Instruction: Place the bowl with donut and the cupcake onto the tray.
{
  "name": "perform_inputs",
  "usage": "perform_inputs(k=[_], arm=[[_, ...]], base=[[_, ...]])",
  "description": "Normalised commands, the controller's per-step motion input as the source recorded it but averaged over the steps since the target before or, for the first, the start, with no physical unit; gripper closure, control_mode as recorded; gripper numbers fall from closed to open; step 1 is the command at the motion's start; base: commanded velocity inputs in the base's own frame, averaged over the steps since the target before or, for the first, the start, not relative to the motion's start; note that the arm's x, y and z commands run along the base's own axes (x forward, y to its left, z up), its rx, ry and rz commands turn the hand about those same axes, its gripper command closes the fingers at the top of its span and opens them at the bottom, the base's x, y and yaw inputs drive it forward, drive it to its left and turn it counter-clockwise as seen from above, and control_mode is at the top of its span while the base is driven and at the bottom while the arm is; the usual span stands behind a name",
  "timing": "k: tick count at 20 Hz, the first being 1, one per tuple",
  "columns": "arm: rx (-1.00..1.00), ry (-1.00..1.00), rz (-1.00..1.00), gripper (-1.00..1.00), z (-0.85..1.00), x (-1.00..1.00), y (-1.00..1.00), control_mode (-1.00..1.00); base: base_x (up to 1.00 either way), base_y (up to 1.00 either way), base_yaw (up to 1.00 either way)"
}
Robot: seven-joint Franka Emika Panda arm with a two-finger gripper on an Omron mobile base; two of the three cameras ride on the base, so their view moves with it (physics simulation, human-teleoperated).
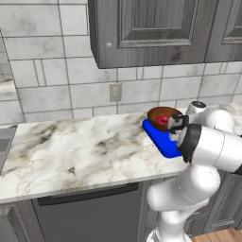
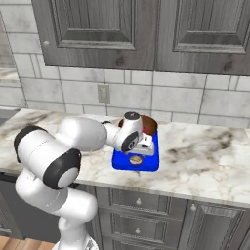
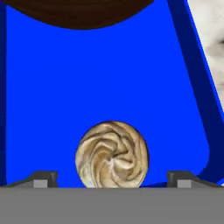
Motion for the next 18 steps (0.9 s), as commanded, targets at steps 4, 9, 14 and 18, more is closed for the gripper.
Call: perform_inputs(k=[4, 9, 14, 18], arm=[[-0.04, 0.06, -0.03, -1.00, 0.84, -0.27, 0.10, -1.00], [-0.01, 0.12, -0.02, -1.00, 0.63, -0.07, 0.54, -1.00], [0.00, 0.06, 0.00, -1.00, 0.18, -0.01, 0.99, -1.00], [0.00, 0.01, -0.03, -1.00, 0.00, -0.29, 1.00, -1.00]], base=[[0.00, 0.00, 0.00], [0.00, 0.00, 0.00], [0.00, 0.00, 0.00], [0.00, 0.00, 0.00]])
